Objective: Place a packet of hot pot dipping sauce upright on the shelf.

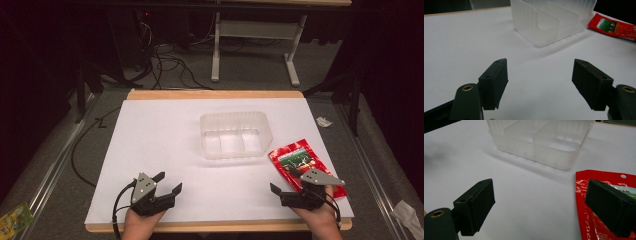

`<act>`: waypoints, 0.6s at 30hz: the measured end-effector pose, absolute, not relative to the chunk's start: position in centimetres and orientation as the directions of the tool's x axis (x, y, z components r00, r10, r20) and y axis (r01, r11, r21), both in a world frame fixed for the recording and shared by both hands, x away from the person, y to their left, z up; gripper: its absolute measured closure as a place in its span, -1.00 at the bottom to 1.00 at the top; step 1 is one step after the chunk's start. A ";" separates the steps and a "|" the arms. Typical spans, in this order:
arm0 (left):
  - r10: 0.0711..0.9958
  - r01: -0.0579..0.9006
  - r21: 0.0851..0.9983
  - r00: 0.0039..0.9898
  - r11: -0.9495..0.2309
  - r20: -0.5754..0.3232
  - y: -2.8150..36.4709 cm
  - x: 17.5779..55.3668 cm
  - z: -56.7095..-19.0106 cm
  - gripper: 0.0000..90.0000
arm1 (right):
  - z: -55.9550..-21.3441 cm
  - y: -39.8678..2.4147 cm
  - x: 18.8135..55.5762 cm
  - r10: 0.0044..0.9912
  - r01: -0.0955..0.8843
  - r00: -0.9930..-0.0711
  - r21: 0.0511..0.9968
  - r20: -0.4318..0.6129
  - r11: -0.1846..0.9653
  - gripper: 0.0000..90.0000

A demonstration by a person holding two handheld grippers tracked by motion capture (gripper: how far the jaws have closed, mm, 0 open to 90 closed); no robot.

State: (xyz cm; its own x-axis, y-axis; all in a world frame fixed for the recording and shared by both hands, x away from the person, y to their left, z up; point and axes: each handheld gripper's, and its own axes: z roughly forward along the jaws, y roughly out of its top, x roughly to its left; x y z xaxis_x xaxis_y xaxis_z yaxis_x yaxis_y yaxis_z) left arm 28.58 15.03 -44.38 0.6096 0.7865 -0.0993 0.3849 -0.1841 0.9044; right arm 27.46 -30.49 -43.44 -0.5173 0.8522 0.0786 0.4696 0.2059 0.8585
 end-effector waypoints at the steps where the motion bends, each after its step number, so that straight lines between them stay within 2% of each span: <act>1: 0.788 0.386 0.904 0.608 -0.182 -0.100 15.1 28.6 -44.4 -0.35 | -43.4 -30.5 27.5 0.852 0.470 -0.517 0.859 0.079 0.206 -0.76; 5: 0.785 0.389 0.902 0.611 -0.184 -0.103 14.8 28.8 -44.4 -0.34 | -43.5 -32.8 27.8 0.888 0.496 -0.452 0.851 0.085 0.171 -0.63; 7: 0.780 0.384 0.903 0.618 -0.190 -0.099 14.7 28.7 -44.4 -0.33 | -43.6 -34.3 28.0 0.905 0.511 -0.415 0.848 0.097 0.143 -0.43; 10: 0.777 0.376 0.906 0.623 -0.194 -0.093 14.7 28.7 -44.3 -0.23 | -43.7 -35.8 28.2 0.923 0.520 -0.374 0.845 0.093 0.125 -0.34; 11: 0.776 0.377 0.906 0.623 -0.190 -0.096 14.7 28.8 -44.3 -0.23 | -43.7 -37.4 28.3 0.938 0.539 -0.336 0.834 0.088 0.115 -0.19; 14: 0.776 0.380 0.905 0.623 -0.190 -0.099 14.7 28.8 -44.4 -0.24 | -43.8 -38.4 28.4 0.948 0.555 -0.304 0.826 0.090 0.100 -0.15; 18: 0.775 0.381 0.905 0.623 -0.189 -0.101 14.7 28.8 -44.3 -0.25 | -44.3 -41.2 28.3 0.970 0.597 -0.218 0.801 0.111 0.043 -0.11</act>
State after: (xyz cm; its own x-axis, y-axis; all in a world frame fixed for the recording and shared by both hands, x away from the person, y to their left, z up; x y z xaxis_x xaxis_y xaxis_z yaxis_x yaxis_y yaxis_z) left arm 28.79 14.73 -44.33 0.6235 0.7753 -0.1008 0.3815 -0.1892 0.9048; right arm 28.28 -41.18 -44.34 -0.2182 0.9696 0.1109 0.5967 0.0427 0.8013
